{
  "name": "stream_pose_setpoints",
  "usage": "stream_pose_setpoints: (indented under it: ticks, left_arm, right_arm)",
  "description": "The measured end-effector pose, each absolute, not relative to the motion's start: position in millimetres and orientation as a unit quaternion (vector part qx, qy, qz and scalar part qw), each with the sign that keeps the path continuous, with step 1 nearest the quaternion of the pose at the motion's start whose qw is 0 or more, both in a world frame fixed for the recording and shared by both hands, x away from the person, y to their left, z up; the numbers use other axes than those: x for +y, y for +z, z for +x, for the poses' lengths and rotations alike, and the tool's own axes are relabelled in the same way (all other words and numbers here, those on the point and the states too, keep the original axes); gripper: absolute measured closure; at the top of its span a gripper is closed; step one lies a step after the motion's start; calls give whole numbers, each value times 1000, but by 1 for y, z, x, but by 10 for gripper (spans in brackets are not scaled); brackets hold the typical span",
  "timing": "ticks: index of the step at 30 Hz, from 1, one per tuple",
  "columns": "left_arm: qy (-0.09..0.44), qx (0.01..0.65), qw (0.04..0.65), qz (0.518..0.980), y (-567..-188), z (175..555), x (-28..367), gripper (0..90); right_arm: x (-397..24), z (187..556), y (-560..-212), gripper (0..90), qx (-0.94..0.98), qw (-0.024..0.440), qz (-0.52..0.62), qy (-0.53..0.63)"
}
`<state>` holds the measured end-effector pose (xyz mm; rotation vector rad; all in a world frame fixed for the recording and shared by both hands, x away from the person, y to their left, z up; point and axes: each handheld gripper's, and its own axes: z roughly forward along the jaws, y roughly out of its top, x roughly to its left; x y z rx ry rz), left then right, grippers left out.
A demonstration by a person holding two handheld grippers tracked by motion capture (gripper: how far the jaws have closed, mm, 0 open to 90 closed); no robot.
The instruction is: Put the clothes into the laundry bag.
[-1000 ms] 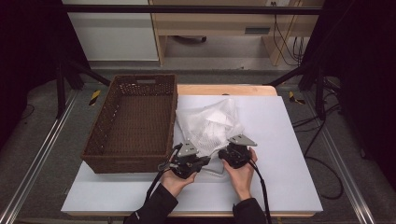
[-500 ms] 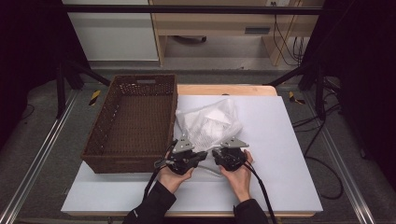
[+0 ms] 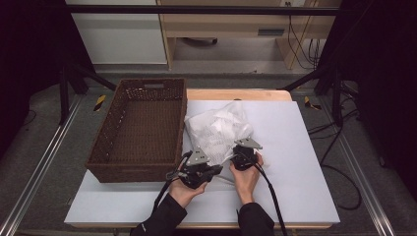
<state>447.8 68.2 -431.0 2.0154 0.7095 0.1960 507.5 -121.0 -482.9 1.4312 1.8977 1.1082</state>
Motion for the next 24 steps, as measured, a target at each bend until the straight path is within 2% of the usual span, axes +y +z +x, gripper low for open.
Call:
stream_pose_setpoints:
  ticks: [4,7,10,12,13,14,16,21,24]
  left_arm:
    - [82,297,468,828,-437,450,72,886]
    - [91,296,463,830,-433,447,76,879]
    - [99,294,459,833,-429,441,82,821]
    - [108,290,453,836,-428,433,88,762]
    - [118,289,446,839,-430,426,94,731]
    - [122,291,442,840,-432,423,98,677]
    - [128,301,434,839,-440,416,107,637]
    - [136,340,429,826,-464,413,119,609]
    - [147,349,417,826,-470,418,118,610]
  right_arm:
    - [-136,482,-465,679,727,224,484,432]
    - [-160,451,-452,675,736,204,455,458]
    - [-189,434,-438,657,724,229,461,459]
    - [-205,434,-434,614,715,261,471,446]
    - [-209,437,-436,591,714,262,476,441]
    - [-217,446,-444,561,715,251,490,432]
    - [-221,457,-458,543,723,235,502,412]
    - [-226,472,-486,563,743,234,520,350]
    - [-228,471,-488,637,737,244,523,353]
